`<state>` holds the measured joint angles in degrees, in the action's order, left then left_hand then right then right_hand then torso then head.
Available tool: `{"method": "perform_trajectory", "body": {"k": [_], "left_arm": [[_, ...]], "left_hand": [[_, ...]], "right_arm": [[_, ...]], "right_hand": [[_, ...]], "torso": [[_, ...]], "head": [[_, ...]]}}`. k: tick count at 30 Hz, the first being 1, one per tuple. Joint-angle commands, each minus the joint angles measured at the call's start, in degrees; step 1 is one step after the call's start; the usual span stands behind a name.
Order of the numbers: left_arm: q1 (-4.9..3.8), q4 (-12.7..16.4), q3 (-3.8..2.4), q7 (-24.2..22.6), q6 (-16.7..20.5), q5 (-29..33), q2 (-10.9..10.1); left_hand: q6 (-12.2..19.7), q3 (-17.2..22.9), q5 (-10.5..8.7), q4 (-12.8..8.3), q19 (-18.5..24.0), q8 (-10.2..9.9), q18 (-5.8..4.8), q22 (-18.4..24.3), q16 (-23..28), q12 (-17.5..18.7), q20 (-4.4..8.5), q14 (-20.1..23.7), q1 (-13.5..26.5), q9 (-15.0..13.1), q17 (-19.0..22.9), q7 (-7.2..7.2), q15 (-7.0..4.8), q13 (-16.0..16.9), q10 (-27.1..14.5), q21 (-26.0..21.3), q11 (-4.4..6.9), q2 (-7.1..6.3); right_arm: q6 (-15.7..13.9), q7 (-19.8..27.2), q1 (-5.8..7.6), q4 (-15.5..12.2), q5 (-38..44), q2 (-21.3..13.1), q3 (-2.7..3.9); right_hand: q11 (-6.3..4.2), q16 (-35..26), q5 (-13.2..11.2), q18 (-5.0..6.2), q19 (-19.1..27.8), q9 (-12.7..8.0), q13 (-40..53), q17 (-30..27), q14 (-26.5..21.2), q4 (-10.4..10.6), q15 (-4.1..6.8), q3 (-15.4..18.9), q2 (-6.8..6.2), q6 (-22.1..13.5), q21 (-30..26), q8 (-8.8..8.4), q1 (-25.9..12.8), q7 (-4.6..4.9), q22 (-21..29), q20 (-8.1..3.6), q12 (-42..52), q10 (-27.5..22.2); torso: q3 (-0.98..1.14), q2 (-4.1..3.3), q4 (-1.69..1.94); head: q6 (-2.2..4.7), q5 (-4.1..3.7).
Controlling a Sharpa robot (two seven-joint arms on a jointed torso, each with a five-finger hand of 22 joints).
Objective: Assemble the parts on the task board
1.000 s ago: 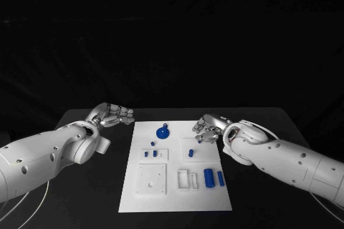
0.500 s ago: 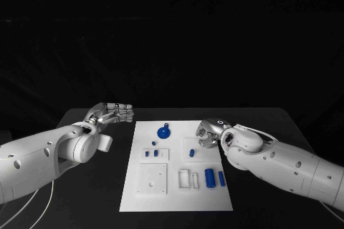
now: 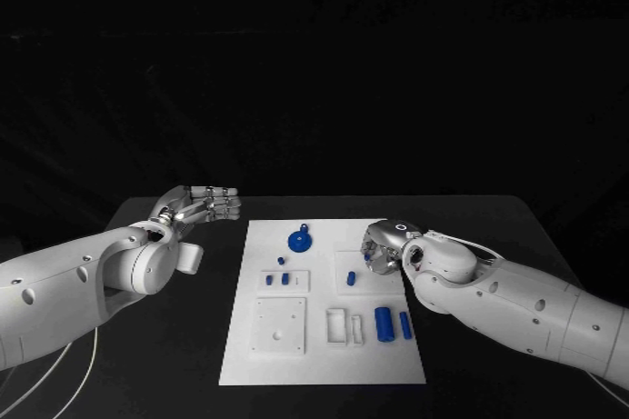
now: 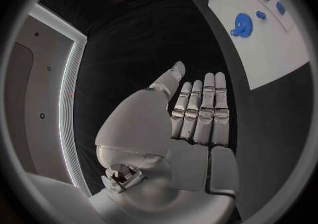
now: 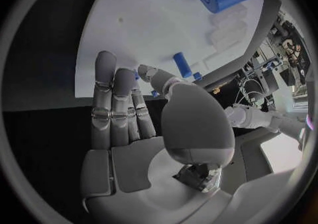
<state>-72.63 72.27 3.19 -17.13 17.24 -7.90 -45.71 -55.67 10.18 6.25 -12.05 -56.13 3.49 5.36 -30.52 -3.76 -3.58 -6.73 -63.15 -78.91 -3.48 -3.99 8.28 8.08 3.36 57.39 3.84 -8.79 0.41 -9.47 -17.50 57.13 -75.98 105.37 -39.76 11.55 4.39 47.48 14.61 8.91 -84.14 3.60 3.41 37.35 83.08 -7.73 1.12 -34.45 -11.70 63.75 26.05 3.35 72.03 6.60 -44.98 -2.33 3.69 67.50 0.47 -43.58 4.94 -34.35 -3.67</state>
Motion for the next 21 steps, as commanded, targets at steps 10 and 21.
{"method": "perform_trajectory", "body": {"k": [10,21], "left_arm": [[-0.12,-0.18,-0.07,-0.96,-1.01,0.91,0.1],[-0.12,-0.39,-0.07,-0.7,-0.97,0.91,0.16]], "left_hand": [[-0.35,-0.32,-0.1,0.07,-0.56,0.25,0.37,0.39,0.17,-0.06,0.1,-0.43,0.06,-0.07,-0.06,0.09,-0.28,-0.02,0.13,0.34,-0.4,0.59],[-0.36,-0.36,-0.1,0.06,-0.64,0.24,0.34,0.64,0.15,-0.08,0.15,-0.56,-0.01,-0.07,-0.09,0.21,-0.31,-0.02,-0.09,0.37,-0.48,0.63]], "right_arm": [[1.22,0.0,-0.6,0.66,0.89,0.62,-0.34],[0.72,0.57,-0.72,0.94,1.29,0.97,-0.62]], "right_hand": [[-0.93,0.45,-4.38,-0.46,-1.92,0.16,0.03,-0.31,-0.34,-0.11,0.8,-2.77,1.49,2.78,0.31,0.27,0.23,-0.59,-0.14,-0.82,-0.27,3.29],[-2.22,0.98,-5.61,-1.09,-1.6,0.31,0.15,0.1,-0.43,-1.85,1.95,-1.18,3.39,6.52,1.27,0.29,1.29,-1.48,-1.53,-1.97,-0.24,7.32]], "torso": [[-0.01,-0.03,-0.01],[-0.06,0.0,-0.02]], "head": [[-0.27,-0.03],[-0.56,-0.16]]}}
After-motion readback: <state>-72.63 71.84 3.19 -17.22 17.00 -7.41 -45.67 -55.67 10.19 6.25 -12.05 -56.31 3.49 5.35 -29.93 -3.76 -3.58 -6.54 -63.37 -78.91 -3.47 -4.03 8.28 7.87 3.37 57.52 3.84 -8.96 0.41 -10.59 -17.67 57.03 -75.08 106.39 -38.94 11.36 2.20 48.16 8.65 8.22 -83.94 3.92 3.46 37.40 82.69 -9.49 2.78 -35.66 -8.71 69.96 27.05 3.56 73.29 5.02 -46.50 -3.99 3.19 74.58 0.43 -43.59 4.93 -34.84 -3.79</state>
